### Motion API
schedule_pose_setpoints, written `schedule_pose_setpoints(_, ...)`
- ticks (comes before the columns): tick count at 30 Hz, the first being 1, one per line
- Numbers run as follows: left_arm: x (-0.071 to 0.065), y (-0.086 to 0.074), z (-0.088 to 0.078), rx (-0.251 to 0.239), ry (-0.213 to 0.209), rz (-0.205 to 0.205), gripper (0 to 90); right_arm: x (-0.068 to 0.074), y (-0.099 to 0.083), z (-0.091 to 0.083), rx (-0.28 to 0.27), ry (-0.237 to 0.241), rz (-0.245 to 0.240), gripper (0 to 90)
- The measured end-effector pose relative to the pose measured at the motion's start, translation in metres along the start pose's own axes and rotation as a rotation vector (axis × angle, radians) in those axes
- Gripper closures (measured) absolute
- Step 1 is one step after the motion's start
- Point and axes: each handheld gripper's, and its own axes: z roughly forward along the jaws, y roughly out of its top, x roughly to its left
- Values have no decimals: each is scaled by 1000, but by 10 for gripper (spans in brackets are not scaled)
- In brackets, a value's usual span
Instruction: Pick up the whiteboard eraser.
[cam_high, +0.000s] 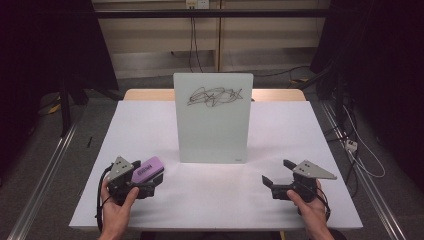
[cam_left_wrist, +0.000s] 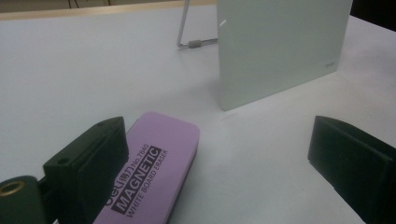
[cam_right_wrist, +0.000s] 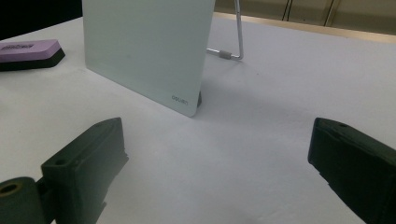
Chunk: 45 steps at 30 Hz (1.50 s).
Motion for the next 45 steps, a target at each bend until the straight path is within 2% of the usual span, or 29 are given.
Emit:
schedule_pose_setpoints(2, 0, 1, 0, 8, -2, -6, 51, -1, 0, 0, 5, -1, -3, 38)
schedule_pose_setpoints(6, 0, 3, -2, 14, 14, 13, 57, -1, -1, 1, 8, 5, 3, 39)
schedule_pose_setpoints(10, 0, 5, -4, 13, 57, 41, 60, -2, -1, 2, 18, -3, 15, 45)
schedule_pose_setpoints(14, 3, 6, -3, 16, 80, 60, 70, -2, -1, 1, 9, 4, 13, 44)
schedule_pose_setpoints(16, 7, 7, -4, 13, 80, 56, 75, -2, -1, 1, 10, 7, 8, 43)
schedule_pose_setpoints(21, 14, 9, -6, 14, 71, 31, 79, -2, -1, 2, 8, 19, 1, 41)
schedule_pose_setpoints(23, 17, 11, -6, 4, 16, 18, 78, -2, -1, 2, 7, 21, 0, 39)
schedule_pose_setpoints(24, 18, 13, -5, 14, 5, 27, 78, -2, -1, 2, 11, 19, -1, 40)
schedule_pose_setpoints(26, 20, 14, -5, 22, 19, 39, 77, -2, -1, 3, 13, 22, 2, 40)
schedule_pose_setpoints(33, 32, 16, -7, 54, -11, 17, 68, -2, -1, 2, 17, 19, 1, 40)
schedule_pose_setpoints(36, 35, 18, -9, 72, -5, 17, 65, -2, -1, 2, 14, 18, -7, 40)
schedule_pose_setpoints(40, 38, 22, -10, 81, -12, 37, 67, -2, -1, 3, 4, 34, 6, 38)
schedule_pose_setpoints(45, 38, 28, -13, 93, -54, 71, 71, -4, -1, 2, 4, 37, 4, 38)
